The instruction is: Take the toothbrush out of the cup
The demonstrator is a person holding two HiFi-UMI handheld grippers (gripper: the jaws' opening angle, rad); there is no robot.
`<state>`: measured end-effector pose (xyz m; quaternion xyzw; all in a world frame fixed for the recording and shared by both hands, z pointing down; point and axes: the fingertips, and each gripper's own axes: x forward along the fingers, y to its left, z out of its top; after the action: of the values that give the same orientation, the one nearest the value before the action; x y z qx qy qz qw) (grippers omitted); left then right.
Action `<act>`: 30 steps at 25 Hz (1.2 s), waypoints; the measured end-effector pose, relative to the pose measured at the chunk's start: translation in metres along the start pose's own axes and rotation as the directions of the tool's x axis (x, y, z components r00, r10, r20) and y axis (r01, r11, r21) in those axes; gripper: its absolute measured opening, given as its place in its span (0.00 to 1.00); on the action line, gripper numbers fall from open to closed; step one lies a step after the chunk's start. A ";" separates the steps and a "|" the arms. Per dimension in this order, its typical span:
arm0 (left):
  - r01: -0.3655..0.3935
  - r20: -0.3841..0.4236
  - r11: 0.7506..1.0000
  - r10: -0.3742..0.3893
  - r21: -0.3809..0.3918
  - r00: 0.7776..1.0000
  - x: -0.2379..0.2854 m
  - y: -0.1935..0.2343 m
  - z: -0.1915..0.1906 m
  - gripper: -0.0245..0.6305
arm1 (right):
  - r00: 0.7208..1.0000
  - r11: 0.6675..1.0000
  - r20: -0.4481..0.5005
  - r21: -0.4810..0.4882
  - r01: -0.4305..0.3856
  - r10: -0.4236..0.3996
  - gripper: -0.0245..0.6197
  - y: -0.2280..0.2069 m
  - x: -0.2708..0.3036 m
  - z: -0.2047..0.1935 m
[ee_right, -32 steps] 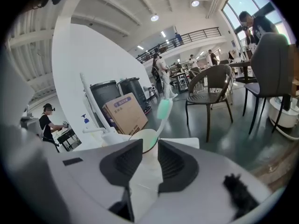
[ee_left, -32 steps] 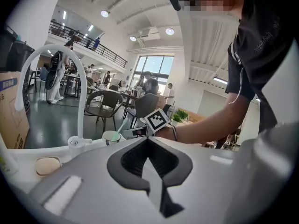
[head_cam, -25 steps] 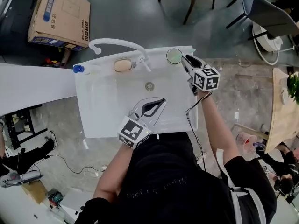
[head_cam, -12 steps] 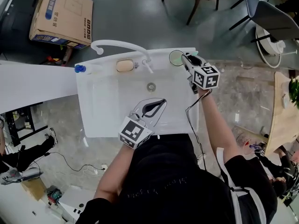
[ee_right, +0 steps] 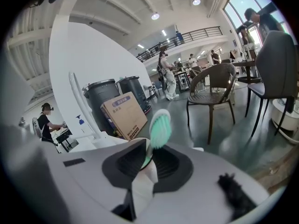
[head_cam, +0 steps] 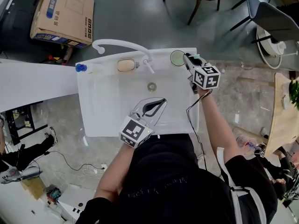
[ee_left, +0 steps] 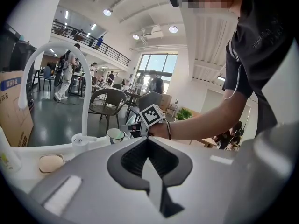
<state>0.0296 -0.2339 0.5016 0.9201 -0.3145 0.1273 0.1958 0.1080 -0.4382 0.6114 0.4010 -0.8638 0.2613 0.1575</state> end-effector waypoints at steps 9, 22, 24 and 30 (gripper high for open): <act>-0.002 0.006 1.000 0.002 0.004 1.000 -0.003 -0.003 0.001 0.05 | 1.000 0.999 0.004 -0.048 0.006 -0.006 0.11 0.008 -0.006 0.008; -0.027 0.026 0.999 0.028 -0.016 0.999 -0.015 0.003 0.006 0.05 | 1.000 0.998 0.011 -0.050 -0.029 0.029 0.10 0.026 -0.009 0.022; -0.027 0.029 1.000 0.027 -0.017 0.999 -0.016 0.003 0.005 0.05 | 0.999 0.998 0.014 -0.052 -0.030 0.031 0.10 0.028 -0.010 0.023; -0.019 0.038 1.000 0.019 -0.018 0.999 -0.020 0.002 0.005 0.05 | 1.000 0.998 0.015 -0.064 -0.025 0.026 0.10 0.033 -0.018 0.025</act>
<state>0.0137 -0.2275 0.4906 0.9175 -0.3280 0.1090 0.1967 0.0919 -0.4240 0.5717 0.3871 -0.8778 0.2324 0.1598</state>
